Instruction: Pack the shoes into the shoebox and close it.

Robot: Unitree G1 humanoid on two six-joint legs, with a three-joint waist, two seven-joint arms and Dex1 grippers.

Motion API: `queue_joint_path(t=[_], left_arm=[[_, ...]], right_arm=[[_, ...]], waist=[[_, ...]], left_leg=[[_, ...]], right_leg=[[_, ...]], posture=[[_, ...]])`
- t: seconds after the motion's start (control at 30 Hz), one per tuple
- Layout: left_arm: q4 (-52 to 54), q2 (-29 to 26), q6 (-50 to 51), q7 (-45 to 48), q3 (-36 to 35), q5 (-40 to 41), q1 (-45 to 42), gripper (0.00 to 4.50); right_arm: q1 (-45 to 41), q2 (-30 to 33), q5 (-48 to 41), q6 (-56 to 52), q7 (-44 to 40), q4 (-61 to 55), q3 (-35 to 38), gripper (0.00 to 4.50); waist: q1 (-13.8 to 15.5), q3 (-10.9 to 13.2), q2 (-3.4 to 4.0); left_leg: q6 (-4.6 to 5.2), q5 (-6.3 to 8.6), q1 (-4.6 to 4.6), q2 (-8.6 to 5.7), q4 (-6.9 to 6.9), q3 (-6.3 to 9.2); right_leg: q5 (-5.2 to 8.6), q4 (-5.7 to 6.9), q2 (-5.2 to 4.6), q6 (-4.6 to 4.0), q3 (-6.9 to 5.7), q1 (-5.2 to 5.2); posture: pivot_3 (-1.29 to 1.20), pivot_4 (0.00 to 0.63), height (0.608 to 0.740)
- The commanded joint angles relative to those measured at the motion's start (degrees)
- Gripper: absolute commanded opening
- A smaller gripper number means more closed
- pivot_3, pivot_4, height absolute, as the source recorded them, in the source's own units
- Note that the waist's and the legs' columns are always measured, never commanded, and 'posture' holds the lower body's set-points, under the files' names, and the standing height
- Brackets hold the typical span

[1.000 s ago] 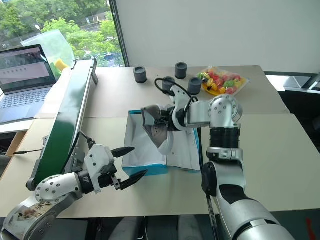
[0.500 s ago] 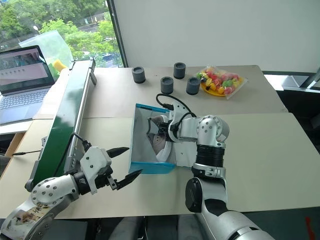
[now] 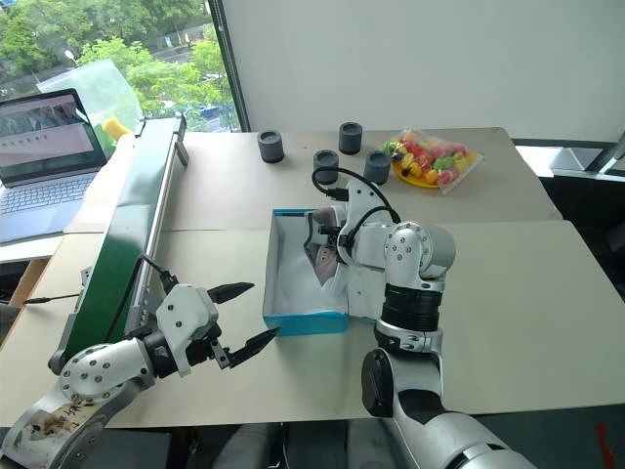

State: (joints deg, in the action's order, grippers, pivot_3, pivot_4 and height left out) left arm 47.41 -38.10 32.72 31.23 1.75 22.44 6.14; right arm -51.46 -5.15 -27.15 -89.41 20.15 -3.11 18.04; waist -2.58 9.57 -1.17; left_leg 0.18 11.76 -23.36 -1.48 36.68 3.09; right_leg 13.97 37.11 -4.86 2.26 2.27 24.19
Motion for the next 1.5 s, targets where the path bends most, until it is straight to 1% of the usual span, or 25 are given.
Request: queue_joint_path(t=[0.03, 0.1, 0.17, 0.2, 0.27, 0.4, 0.5, 0.57, 0.67, 0.73, 0.8, 0.87, 0.9, 0.93, 1.0, 1.07, 1.13, 1.2, 1.23, 1.3, 1.33, 1.47, 1.5], left_arm=[[0.7, 0.3, -1.0, 0.5, 0.4, -0.2, -1.0, 4.5], [0.5, 0.3, -1.0, 0.5, 0.4, -0.2, -1.3, 4.5], [0.4, 0.4, -0.9, 0.6, 0.4, -0.1, -1.5, 4.5], [0.4, 0.5, -0.8, 0.5, 0.3, 0.0, -1.7, 4.5], [0.4, 0.5, -0.7, 0.5, 0.2, 0.2, -1.8, 4.5], [0.7, 0.6, -0.3, 0.5, 0.0, 0.5, -1.8, 4.5], [0.5, 0.5, -0.6, 0.3, -0.3, 0.2, -1.5, 4.5], [0.1, 1.3, -0.6, -0.7, -1.2, 0.1, -1.4, 4.5], [-1.6, 3.3, -1.5, -3.1, -3.1, -1.0, -1.0, 4.5], [-4.6, 7.5, -1.9, -8.2, -6.2, -2.0, -1.9, 4.5], [-7.8, 12.0, -1.6, -15.6, -10.3, -4.5, -4.7, 4.5], [-9.6, 17.0, 0.5, -23.8, -15.8, -5.4, -8.4, 4.5], [-10.5, 20.4, 1.8, -29.9, -20.0, -6.1, -11.1, 4.5], [-10.9, 22.6, 3.5, -34.1, -23.4, -6.3, -12.8, 4.5], [-11.1, 24.5, 5.6, -38.6, -27.1, -8.4, -13.6, 4.5], [-11.2, 24.8, 8.0, -40.0, -28.9, -8.8, -13.5, 4.5], [-11.9, 25.2, 9.5, -40.3, -30.2, -8.0, -13.4, 4.5], [-12.5, 24.2, 10.4, -39.3, -29.6, -8.3, -12.5, 4.5], [-12.8, 23.9, 11.0, -38.8, -29.5, -8.3, -12.2, 4.5], [-13.4, 23.0, 11.9, -37.7, -29.2, -8.5, -11.3, 4.5], [-13.5, 22.8, 11.9, -37.6, -29.5, -8.6, -11.1, 4.5], [-14.1, 22.7, 12.4, -37.0, -30.8, -8.0, -10.5, 4.5], [-14.4, 22.5, 12.4, -36.7, -30.8, -8.1, -10.3, 4.5]], right_arm=[[1.6, -3.8, 1.0, -1.6, -1.6, -2.6, -0.3, 2.13], [1.6, -4.2, 1.8, -1.9, -2.0, -2.7, 0.3, 2.86], [1.6, -4.2, 2.7, -2.2, -2.5, -2.6, 0.6, 3.46], [1.5, -4.0, 3.1, -2.2, -2.9, -2.5, 0.3, 3.91], [1.2, -3.7, 3.8, -1.9, -3.4, -2.4, 0.0, 4.46], [0.4, -3.1, 4.7, 0.0, -5.2, -2.7, -1.5, 4.46], [-0.3, -1.9, 5.2, 1.9, -6.9, -3.3, -4.2, 4.46], [-1.4, -0.4, 4.6, 3.7, -9.6, -4.2, -6.5, 4.46], [-3.7, 1.1, 3.9, 6.4, -13.2, -5.2, -8.0, 4.46], [-6.2, 0.8, 1.9, 8.7, -16.5, -5.3, -6.7, 4.46], [-7.7, -0.1, -0.1, 11.3, -19.1, -5.5, -5.0, 4.46], [-7.8, -0.1, -1.7, 13.2, -21.6, -5.9, -4.3, 4.46], [-7.2, 1.3, -2.4, 15.4, -24.4, -6.5, -5.1, 4.46], [-6.3, 3.0, -2.6, 17.9, -27.3, -7.2, -6.7, 4.46], [-3.1, 7.1, -2.8, 25.3, -35.2, -9.2, -10.3, 4.46], [1.8, 15.4, 1.7, 35.8, -46.0, -12.4, -20.5, 4.46], [7.4, 22.9, 4.3, 44.2, -57.1, -13.7, -29.5, 4.46], [12.6, 27.6, 7.0, 53.3, -64.8, -12.0, -35.0, 4.46], [14.2, 29.2, 10.5, 59.2, -66.3, -9.6, -37.9, 4.46], [15.7, 29.5, 14.4, 66.2, -67.1, -5.4, -40.4, 4.46], [15.9, 29.1, 15.0, 67.7, -67.3, -4.5, -40.6, 4.46], [17.1, 26.4, 14.0, 70.2, -68.9, -2.5, -40.2, 4.46], [17.8, 25.2, 12.5, 69.9, -69.2, -2.7, -39.5, 4.46]], waist=[[0.0, 0.0, 0.0], [0.0, 0.0, 0.0], [0.0, 0.0, 0.0], [0.0, 0.0, 0.0], [0.0, 0.0, 0.0], [-0.1, 0.0, 0.0], [-0.1, 0.0, 0.0], [-0.1, 0.0, 0.0], [-0.1, 0.0, 0.0], [-0.1, 0.0, 0.0], [0.0, 0.0, 0.0], [0.2, 0.0, -0.06], [0.2, -0.1, -0.12], [0.3, -0.1, -0.14], [0.3, -0.1, -0.24], [0.3, -0.1, -0.25], [0.4, -0.1, -0.28], [0.2, -0.2, -0.33], [0.0, -0.2, -0.34], [-0.3, -0.1, -0.36], [-0.4, -0.1, -0.37], [-0.1, -0.1, -0.43], [0.0, -0.1, -0.44]], left_leg=[[0.0, 0.0, 0.0, 0.0, 0.0, 0.0], [0.0, 0.0, 0.02, 0.0, 0.0, 0.0], [0.0, 0.0, 0.06, 0.01, 0.0, 0.0], [0.0, 0.0, 0.07, 0.02, 0.0, 0.0], [0.0, 0.0, 0.07, 0.04, 0.0, -0.01], [0.0, 0.0, 0.05, 0.05, 0.0, -0.02], [0.0, 0.0, 0.06, 0.08, 0.0, -0.04], [0.0, 0.0, 0.06, 0.1, 0.0, -0.04], [0.0, 0.0, 0.06, 0.12, 0.0, -0.04], [0.0, 0.0, 0.06, 0.12, 0.0, -0.04], [0.0, 0.0, 0.07, 0.14, 0.0, -0.02], [0.0, 0.0, 0.08, 0.23, 0.01, 0.01], [-0.01, 0.01, 0.08, 0.26, 0.01, 0.02], [-0.02, 0.01, 0.07, 0.3, 0.02, 0.05], [-0.02, 0.01, 0.04, 0.33, 0.07, 0.05], [-0.07, 0.04, 0.03, 0.29, 0.06, 0.01], [-0.11, 0.06, -0.02, 0.2, 0.06, -0.02], [-0.15, 0.1, 0.01, 0.25, 0.07, -0.03], [-0.16, 0.1, 0.02, 0.29, 0.07, -0.03], [-0.16, 0.1, 0.11, 0.33, 0.07, -0.13], [-0.18, 0.09, 0.18, 0.34, 0.07, -0.16], [-0.24, 0.04, 0.25, 0.44, 0.13, -0.11], [-0.24, 0.04, 0.25, 0.45, 0.13, -0.1]], right_leg=[[0.0, 0.0, 0.0, 0.0, 0.0, 0.0], [0.0, 0.0, 0.0, 0.0, 0.0, -0.02], [0.0, 0.01, 0.01, 0.0, 0.01, -0.03], [0.0, 0.01, 0.03, -0.01, 0.01, -0.04], [-0.01, 0.01, 0.05, -0.02, 0.01, -0.03], [-0.02, 0.01, 0.05, -0.02, 0.03, -0.01], [-0.02, 0.01, 0.09, -0.04, 0.05, 0.0], [-0.03, 0.01, 0.11, -0.05, 0.05, 0.0], [-0.04, 0.0, 0.12, -0.06, 0.05, 0.0], [-0.05, 0.01, 0.13, -0.06, 0.06, 0.0], [-0.08, 0.0, 0.16, -0.07, 0.05, 0.0], [-0.15, -0.03, 0.29, -0.12, 0.03, -0.02], [-0.16, -0.04, 0.34, -0.15, 0.02, -0.02], [-0.2, -0.07, 0.4, -0.19, -0.02, -0.04], [-0.25, -0.12, 0.38, -0.13, -0.02, -0.05], [-0.26, -0.15, 0.37, -0.11, 0.03, -0.06], [-0.27, -0.23, 0.35, -0.07, 0.04, -0.04], [-0.27, -0.29, 0.39, -0.06, 0.02, -0.07], [-0.27, -0.3, 0.42, -0.07, 0.03, -0.08], [-0.29, -0.21, 0.45, -0.1, 0.14, -0.06], [-0.31, -0.15, 0.46, -0.13, 0.17, -0.08], [-0.41, -0.1, 0.54, -0.25, 0.19, -0.09], [-0.41, -0.09, 0.56, -0.25, 0.18, -0.1]], posture=[[0.0, 0.15, 0.74], [0.0, 0.15, 0.74], [0.0, 0.15, 0.74], [0.0, 0.15, 0.74], [0.0, 0.15, 0.74], [0.0, 0.15, 0.74], [0.0, 0.15, 0.74], [0.0, 0.15, 0.74], [0.0, 0.15, 0.74], [0.0, 0.15, 0.74], [0.0, 0.15, 0.74], [0.0, 0.15, 0.74], [0.0, 0.15, 0.74], [0.0, 0.15, 0.74], [0.0, 0.15, 0.74], [0.0, 0.15, 0.74], [0.0, 0.15, 0.74], [0.0, 0.15, 0.74], [0.0, 0.15, 0.74], [0.0, 0.15, 0.74], [0.0, 0.15, 0.74], [0.0, 0.15, 0.74], [0.0, 0.15, 0.74]])
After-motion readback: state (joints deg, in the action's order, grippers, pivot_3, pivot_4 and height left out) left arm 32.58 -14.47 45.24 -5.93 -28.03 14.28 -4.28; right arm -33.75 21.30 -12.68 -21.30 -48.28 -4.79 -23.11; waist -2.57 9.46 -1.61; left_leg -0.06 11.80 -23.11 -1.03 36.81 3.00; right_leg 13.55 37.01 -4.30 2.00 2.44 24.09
